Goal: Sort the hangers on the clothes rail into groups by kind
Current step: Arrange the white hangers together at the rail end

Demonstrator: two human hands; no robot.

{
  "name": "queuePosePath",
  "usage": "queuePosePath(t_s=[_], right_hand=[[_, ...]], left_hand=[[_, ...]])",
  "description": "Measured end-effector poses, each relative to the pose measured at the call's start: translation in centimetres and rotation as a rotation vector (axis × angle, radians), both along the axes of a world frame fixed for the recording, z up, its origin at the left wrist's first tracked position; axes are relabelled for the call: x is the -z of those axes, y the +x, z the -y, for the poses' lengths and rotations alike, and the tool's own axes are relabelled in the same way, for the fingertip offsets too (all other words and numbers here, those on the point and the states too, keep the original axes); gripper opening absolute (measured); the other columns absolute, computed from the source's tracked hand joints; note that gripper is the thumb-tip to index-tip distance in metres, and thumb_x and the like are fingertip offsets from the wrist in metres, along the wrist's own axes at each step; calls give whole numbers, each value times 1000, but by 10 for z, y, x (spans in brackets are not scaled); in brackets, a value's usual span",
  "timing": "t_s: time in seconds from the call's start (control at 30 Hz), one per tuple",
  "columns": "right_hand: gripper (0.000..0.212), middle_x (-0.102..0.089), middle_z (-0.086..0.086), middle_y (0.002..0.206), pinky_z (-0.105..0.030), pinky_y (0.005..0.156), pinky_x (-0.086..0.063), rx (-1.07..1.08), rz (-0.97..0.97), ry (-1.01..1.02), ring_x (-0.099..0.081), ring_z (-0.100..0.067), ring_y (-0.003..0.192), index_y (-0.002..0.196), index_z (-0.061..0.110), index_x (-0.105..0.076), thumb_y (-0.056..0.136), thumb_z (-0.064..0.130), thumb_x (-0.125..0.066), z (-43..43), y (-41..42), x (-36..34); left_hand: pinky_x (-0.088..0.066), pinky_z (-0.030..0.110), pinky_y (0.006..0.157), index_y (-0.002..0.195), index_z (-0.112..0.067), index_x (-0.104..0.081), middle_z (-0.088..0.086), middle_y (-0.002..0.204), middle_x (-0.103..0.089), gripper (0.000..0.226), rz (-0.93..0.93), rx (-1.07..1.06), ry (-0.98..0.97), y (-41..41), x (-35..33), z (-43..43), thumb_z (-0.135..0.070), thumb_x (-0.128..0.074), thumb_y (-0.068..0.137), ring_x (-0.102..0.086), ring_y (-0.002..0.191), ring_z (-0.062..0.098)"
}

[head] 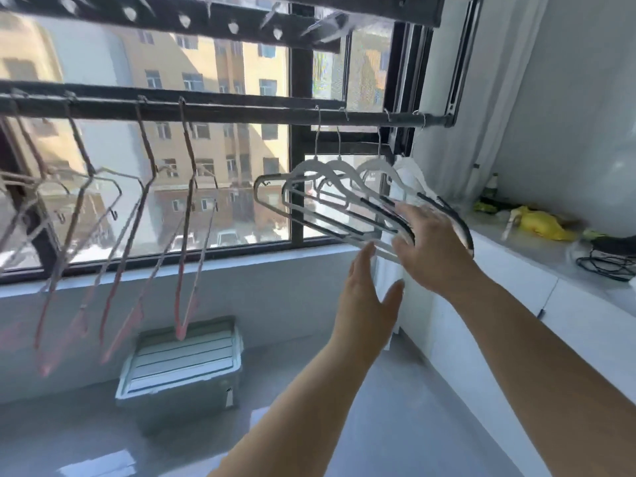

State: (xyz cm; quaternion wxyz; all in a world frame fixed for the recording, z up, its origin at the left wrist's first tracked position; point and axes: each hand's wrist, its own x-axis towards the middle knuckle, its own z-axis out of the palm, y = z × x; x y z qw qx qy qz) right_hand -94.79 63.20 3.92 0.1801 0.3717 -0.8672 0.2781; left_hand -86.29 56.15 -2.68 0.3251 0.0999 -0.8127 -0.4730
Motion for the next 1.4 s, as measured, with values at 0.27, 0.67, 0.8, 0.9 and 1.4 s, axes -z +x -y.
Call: queuePosePath(t_s=[0.27,0.67,0.8,0.9,1.4], right_hand=[[48,-53,-11,132,-35,101,-36,-151,72,77,-46,-28,122,137,11,-37,92,23,-47,19,-22,2],[21,-66,4,108,-36,98,-40,-618,897,-376,-57,-15,110,95,29,-61,96,32,-40,79,17,21],[21,-63,5,86,-31,84,-45,-695,942,-479,-61,-13,82,89,21,-56,98,22,-36,107,47,21],[23,-55,4,71,-28,66,-41,-683,963,-503,-54,-15,69,83,19,-54,98,23,-37,121,66,21],[41,-49,-2,117,-27,88,-38,-631,655,-171,-47,-16,110,130,12,-43,95,34,-42,125,91,18]], left_hand=[[-32,34,108,137,-24,-30,-8,141,-36,64,11,-127,136,-23,6,0,-27,-63,83,-35,129,10],[-42,23,99,128,-37,-42,-24,120,-50,46,-137,-334,24,17,12,19,-18,-55,88,-49,112,-9],[-45,24,96,126,-30,-50,-16,120,-58,45,-201,-419,34,42,14,41,-7,-51,88,-53,110,-5],[-46,25,95,123,-31,-52,-13,118,-62,44,-235,-465,16,60,14,54,-6,-51,87,-56,108,-2],[-40,1,81,129,-27,-35,-8,126,-43,47,-158,-500,175,85,41,66,-17,-55,87,-46,114,2]])
